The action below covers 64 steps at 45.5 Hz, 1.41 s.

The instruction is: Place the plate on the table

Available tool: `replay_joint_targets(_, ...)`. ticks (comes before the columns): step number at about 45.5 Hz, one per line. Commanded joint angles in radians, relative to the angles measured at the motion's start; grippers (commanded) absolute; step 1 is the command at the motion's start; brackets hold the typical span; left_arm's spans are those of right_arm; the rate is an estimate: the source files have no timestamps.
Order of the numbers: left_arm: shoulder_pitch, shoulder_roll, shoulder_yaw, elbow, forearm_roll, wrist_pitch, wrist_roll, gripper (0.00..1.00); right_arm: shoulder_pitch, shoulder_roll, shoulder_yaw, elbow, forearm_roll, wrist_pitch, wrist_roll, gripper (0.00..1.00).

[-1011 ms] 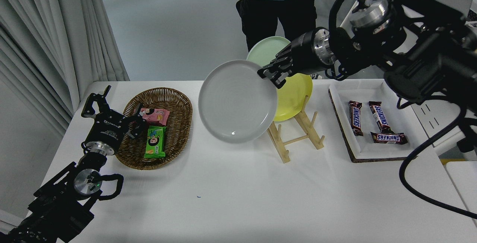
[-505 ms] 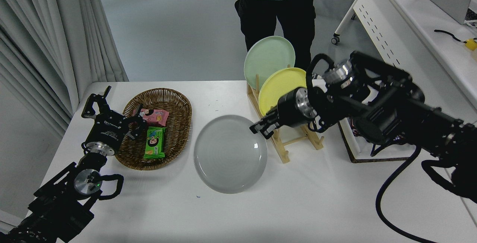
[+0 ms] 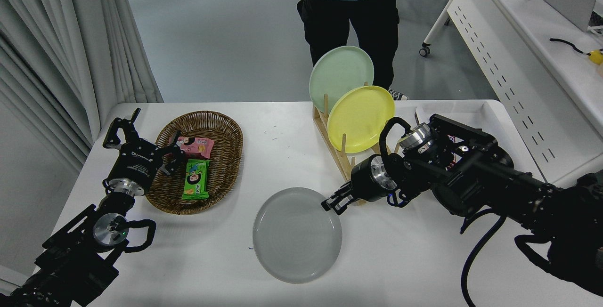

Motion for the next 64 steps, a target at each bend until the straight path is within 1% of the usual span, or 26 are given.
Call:
replay_joint_targets(1, 0.0, 0.0, 0.0, -0.001, 0.0, 0.0, 0.0, 1.0, -0.04, 0.029, 0.007, -0.055, 0.003, 0.0, 0.002, 0.0)
replay_joint_targets(25, 0.0, 0.0, 0.0, -0.001, 0.001, 0.0, 0.0, 1.0, -0.09, 0.052, 0.016, -0.095, 0.024, 0.0, 0.001, 0.0)
replay_joint_targets(64, 0.0, 0.0, 0.0, 0.001, 0.0, 0.0, 0.0, 1.0, -0.09, 0.039, 0.019, -0.096, 0.02, 0.0, 0.001, 0.0)
